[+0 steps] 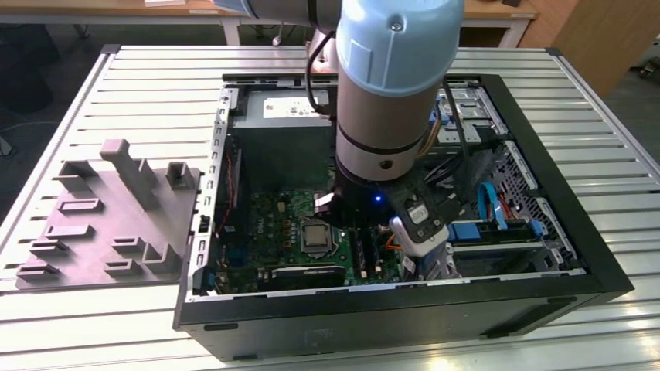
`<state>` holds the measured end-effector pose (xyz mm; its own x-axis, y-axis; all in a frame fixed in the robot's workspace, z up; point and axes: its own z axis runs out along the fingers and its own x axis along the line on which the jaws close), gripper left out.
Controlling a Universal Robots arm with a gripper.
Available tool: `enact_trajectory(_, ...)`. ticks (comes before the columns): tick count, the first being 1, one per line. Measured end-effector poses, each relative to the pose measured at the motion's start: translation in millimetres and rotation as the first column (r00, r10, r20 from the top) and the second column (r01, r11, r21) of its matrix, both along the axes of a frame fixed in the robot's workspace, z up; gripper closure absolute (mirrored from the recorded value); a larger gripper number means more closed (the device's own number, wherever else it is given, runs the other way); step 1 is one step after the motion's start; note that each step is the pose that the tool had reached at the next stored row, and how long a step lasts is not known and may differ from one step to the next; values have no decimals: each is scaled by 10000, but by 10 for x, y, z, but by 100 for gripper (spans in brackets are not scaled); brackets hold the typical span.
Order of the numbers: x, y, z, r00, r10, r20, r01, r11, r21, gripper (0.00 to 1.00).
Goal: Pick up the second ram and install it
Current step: 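Press down the second ram until it locks into place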
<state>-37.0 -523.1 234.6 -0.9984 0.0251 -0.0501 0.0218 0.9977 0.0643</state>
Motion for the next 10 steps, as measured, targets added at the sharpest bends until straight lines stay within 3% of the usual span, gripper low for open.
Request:
enact_trajectory(5,0,-13,-4,10000,-2,1,2,10000,-8,90)
enact_trajectory(10,0,-18,-17,10000,-2,-13,2,9999,-155,90)
